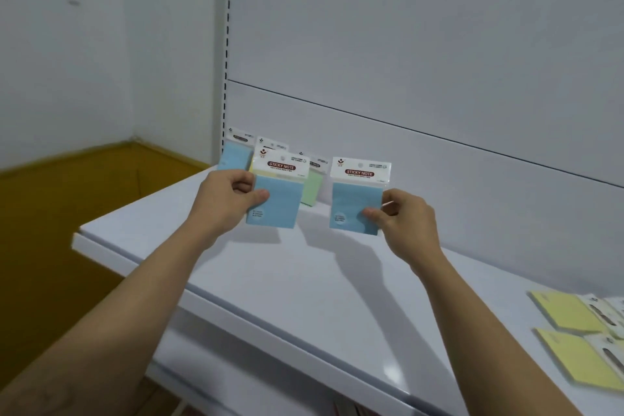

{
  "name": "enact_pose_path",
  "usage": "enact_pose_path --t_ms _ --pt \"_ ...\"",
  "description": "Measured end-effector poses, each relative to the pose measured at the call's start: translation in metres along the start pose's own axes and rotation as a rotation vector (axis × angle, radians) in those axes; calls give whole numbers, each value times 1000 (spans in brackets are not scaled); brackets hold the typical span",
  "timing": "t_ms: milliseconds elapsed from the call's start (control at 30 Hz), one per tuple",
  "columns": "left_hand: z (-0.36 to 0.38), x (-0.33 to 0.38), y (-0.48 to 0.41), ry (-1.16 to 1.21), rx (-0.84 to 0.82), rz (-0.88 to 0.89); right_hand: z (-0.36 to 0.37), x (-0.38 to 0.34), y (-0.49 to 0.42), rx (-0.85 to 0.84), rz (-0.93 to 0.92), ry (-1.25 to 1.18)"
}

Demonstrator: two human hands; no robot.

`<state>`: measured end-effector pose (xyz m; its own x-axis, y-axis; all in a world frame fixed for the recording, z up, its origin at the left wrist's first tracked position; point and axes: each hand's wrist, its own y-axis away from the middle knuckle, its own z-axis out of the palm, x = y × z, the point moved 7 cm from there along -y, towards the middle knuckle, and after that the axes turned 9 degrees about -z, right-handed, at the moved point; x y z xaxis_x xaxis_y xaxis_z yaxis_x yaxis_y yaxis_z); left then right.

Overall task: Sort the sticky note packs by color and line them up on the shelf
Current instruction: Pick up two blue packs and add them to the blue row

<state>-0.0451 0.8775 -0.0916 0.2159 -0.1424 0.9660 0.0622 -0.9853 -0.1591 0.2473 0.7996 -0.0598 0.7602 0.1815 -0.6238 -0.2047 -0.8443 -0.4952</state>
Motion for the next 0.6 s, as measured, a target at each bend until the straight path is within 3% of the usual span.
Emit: enact_pose_path --t_ms 600 --pt "-41 -33 -83 -160 155 -96 106 16 -93 -123 -52 -197"
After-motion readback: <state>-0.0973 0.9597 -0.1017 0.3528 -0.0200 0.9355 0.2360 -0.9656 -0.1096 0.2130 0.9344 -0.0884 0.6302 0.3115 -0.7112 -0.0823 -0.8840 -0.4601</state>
